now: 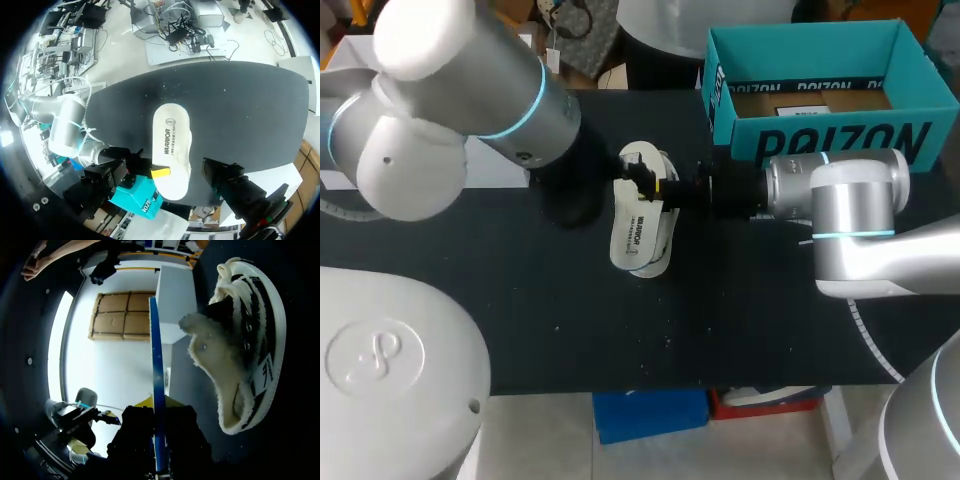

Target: Take the shoe out of the shoebox, open the shoe tongue, remove and reinsert the insole, then place the shoe into the shoebox

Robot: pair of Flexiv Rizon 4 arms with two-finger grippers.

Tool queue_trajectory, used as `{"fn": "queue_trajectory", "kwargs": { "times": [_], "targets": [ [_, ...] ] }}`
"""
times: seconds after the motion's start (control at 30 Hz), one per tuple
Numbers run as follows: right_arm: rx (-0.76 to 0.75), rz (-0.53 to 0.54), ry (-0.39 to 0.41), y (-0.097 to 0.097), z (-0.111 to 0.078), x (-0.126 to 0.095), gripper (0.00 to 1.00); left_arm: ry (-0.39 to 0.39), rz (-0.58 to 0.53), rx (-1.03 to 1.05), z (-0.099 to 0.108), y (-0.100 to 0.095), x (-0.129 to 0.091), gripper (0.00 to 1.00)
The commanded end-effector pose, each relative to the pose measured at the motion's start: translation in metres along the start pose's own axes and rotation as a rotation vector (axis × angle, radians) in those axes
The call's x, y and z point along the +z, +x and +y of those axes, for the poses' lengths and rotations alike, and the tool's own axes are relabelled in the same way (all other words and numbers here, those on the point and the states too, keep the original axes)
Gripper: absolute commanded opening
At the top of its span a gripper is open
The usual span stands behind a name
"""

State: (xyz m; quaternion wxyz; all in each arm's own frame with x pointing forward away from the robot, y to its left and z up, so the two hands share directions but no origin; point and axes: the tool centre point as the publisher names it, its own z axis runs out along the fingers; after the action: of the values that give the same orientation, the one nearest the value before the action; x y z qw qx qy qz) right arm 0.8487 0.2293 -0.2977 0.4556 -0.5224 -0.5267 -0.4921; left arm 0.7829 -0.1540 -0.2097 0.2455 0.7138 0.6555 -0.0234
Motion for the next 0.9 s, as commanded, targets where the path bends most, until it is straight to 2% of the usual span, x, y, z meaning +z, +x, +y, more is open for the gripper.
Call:
{"fn": "queue_trajectory", "kwargs": {
  "times": [0.03, 0.6, 0.9],
  "targets": [
    [0.000, -0.002, -0.003, 0.000, -0.001, 0.001, 0.00, 0.016, 0.314, -0.030, -0.001, 0.000, -0.004, 1.00],
    [0.000, -0.002, -0.003, 0.000, -0.001, 0.001, 0.00, 0.157, 0.324, 0.003, -0.004, -0.008, 0.037, 1.00],
    [0.000, -0.002, -0.003, 0.000, -0.001, 0.001, 0.00, 0.175, 0.322, 0.003, 0.003, -0.009, 0.046, 1.00]
  ]
}}
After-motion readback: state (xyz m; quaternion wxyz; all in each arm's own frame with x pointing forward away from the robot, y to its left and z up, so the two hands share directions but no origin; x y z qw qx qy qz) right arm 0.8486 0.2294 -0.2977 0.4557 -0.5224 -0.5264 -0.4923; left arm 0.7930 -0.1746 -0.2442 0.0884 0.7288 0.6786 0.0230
